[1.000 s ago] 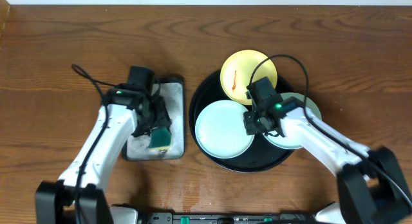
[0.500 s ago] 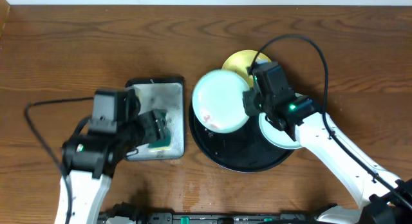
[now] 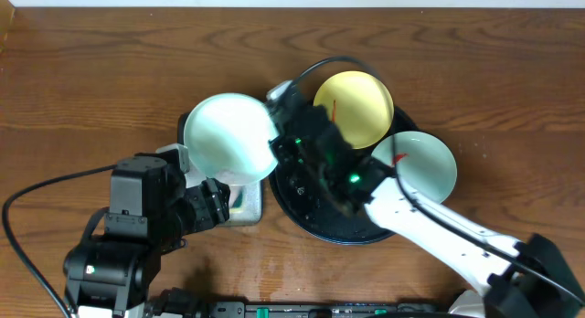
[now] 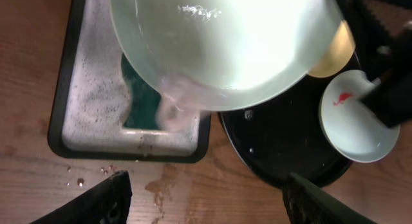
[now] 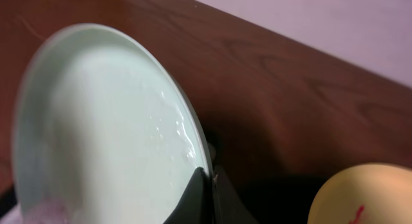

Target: Clean dirty plates on tray and stack at the side

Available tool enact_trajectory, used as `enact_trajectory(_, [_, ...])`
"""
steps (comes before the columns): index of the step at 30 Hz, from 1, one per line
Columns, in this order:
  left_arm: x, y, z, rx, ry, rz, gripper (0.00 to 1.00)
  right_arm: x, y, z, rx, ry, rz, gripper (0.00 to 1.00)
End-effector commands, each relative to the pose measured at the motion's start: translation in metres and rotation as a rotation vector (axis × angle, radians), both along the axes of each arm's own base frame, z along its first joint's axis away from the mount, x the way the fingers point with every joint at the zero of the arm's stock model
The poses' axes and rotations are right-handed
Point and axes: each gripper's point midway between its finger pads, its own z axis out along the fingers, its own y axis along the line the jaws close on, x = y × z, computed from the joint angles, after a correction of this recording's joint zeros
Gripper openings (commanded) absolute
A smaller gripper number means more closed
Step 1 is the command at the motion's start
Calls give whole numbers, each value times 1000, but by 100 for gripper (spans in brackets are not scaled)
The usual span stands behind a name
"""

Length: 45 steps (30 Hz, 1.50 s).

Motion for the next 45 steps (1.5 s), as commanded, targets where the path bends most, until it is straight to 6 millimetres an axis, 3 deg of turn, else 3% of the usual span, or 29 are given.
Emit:
enact_trajectory(1, [-4, 1, -2, 5, 12, -9, 76, 9, -2, 23, -99, -176, -33, 1])
enact_trajectory(16, [-10, 1, -5, 9, 38, -9, 78, -18, 11, 76, -239, -451, 45, 1])
enact_trajectory(17, [-10, 1, -5, 9, 38, -9, 79, -20, 13, 78, -260, -475, 52, 1])
enact_trajectory(18, [-10, 1, -5, 9, 38, -9, 88, -24, 16, 81, -286, -509, 60, 1])
enact_trajectory(27, [-10, 1, -5, 9, 38, -9, 88, -35, 16, 110, -381, -662, -37, 1])
enact_trajectory(45, [-10, 1, -5, 8, 39, -9, 89, -36, 16, 112, -392, -673, -41, 1])
